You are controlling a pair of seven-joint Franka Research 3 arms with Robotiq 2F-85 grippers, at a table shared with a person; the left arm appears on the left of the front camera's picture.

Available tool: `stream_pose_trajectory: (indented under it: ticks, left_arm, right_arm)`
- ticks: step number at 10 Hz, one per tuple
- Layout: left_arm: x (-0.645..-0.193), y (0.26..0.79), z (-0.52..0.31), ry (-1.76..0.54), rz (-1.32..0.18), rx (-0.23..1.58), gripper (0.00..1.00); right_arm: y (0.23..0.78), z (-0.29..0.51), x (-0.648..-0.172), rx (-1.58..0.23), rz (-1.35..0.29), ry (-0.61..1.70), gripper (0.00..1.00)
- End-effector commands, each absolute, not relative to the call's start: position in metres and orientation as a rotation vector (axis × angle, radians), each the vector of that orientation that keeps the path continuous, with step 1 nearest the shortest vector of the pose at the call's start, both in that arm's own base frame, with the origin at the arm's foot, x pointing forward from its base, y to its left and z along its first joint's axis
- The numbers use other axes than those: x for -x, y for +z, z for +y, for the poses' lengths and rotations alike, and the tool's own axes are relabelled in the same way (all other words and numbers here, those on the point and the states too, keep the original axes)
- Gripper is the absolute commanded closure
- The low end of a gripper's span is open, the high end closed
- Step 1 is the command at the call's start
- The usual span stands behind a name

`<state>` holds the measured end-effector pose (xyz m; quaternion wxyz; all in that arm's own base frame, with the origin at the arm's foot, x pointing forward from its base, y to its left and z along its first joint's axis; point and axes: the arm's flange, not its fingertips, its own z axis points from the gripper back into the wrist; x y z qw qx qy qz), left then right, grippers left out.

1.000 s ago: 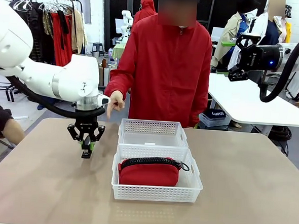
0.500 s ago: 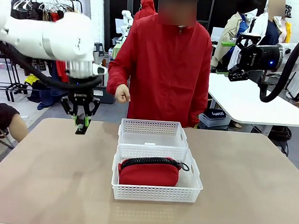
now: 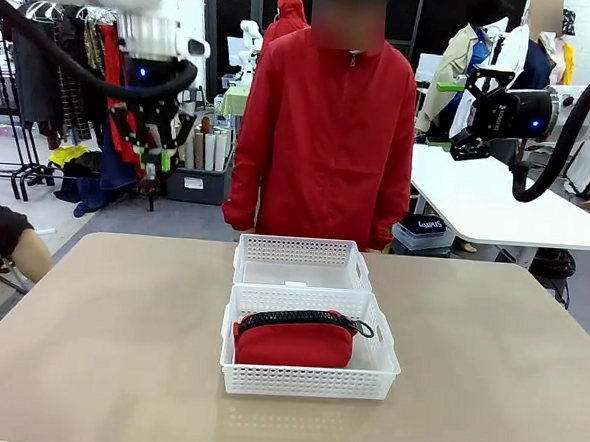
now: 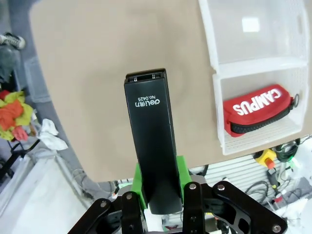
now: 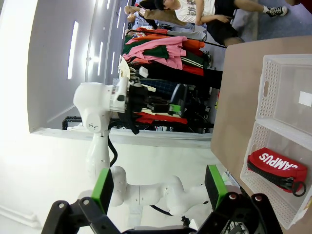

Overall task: Distribute items into two baskets.
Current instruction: Pick up the Stapler that the person points to.

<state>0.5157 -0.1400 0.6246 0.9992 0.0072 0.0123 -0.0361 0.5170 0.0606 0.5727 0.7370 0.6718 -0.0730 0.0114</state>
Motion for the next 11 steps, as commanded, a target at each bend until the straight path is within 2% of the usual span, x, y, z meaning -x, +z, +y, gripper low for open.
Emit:
stream_pose_trajectory:
  ticks: [1,5,11]
  left_arm:
    - [-0.523,0.653,-0.132,-0.078,-0.014,-0.009,1.0]
    - [-0.512,0.685,-0.132,-0.112,-0.104,-0.004,1.0]
    - [-0.515,0.685,-0.136,-0.081,-0.081,0.007,1.0]
  right_arm:
    - [0.574,0.062,-0.518,-1.473,-0.169,0.021,0.0]
    - [0.574,0.062,-0.518,-1.473,-0.169,0.021,0.0]
    - [0.574,0.062,-0.518,-1.473,-0.169,0.021,0.0]
